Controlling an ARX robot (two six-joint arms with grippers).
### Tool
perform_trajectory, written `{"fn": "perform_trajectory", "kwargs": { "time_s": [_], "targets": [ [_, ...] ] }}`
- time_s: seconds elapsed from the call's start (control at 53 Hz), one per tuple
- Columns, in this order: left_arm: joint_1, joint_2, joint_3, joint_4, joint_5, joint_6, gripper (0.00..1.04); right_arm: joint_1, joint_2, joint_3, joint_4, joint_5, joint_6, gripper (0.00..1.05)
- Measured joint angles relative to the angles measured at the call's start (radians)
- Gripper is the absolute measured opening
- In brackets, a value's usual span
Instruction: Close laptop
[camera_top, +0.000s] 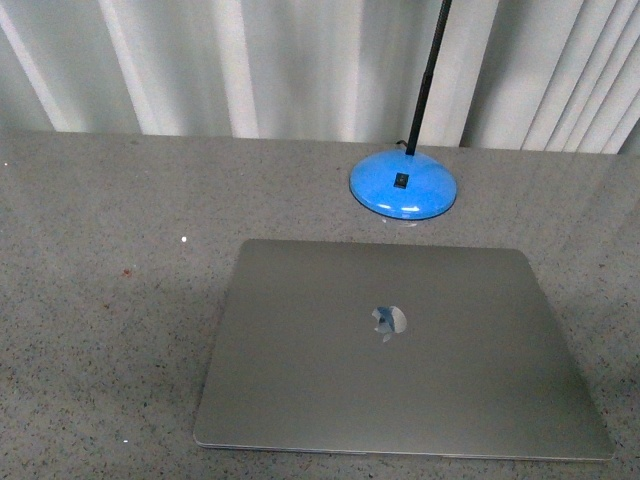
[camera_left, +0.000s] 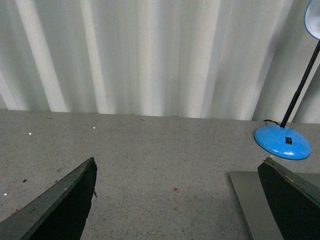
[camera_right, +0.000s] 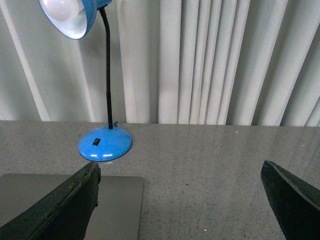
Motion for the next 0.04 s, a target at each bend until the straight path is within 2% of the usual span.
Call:
{"fn": "perform_trajectory", "kwargs": {
  "time_s": [0.038],
  "targets": [
    [0.0, 0.0, 0.0, 0.0, 0.0, 0.0, 0.98, 0.0, 0.0, 0.0, 0.0, 0.0, 0.0, 0.97]
  ]
}}
